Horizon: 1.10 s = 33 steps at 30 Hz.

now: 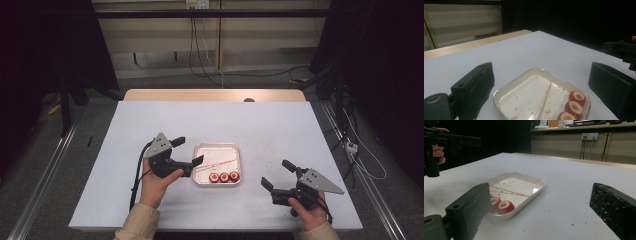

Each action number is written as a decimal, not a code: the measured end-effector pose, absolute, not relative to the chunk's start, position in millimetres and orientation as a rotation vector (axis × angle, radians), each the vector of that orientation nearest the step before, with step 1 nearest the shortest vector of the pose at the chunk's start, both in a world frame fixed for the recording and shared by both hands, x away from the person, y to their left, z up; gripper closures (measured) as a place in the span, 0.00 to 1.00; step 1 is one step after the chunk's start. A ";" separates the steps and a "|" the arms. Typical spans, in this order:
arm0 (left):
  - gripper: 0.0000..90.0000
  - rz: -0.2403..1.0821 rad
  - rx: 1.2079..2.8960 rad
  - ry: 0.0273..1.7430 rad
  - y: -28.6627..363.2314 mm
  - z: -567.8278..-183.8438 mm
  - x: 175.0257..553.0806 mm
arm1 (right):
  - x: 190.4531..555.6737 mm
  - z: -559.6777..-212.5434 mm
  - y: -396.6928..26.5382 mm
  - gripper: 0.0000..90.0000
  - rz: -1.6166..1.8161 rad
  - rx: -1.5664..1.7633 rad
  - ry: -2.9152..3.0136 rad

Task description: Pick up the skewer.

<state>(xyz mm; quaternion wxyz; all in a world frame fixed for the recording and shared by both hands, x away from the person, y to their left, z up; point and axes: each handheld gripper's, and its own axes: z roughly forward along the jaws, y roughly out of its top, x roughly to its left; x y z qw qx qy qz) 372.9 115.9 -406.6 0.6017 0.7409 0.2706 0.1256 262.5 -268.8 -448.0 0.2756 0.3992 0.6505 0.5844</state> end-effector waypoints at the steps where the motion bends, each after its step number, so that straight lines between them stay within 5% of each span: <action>1: 0.07 0.291 1.716 0.627 115.9 -406.6 372.9 | 262.4 -448.0 -268.8 0.03 1.570 1.073 1.748; 23: 0.15 0.248 1.801 0.591 94.3 -409.5 389.1 | 263.0 -447.7 -269.0 0.03 1.576 1.078 1.747; 33: 0.34 0.210 1.911 0.573 82.2 -418.2 397.6 | 262.9 -447.6 -268.6 0.03 1.577 1.076 1.749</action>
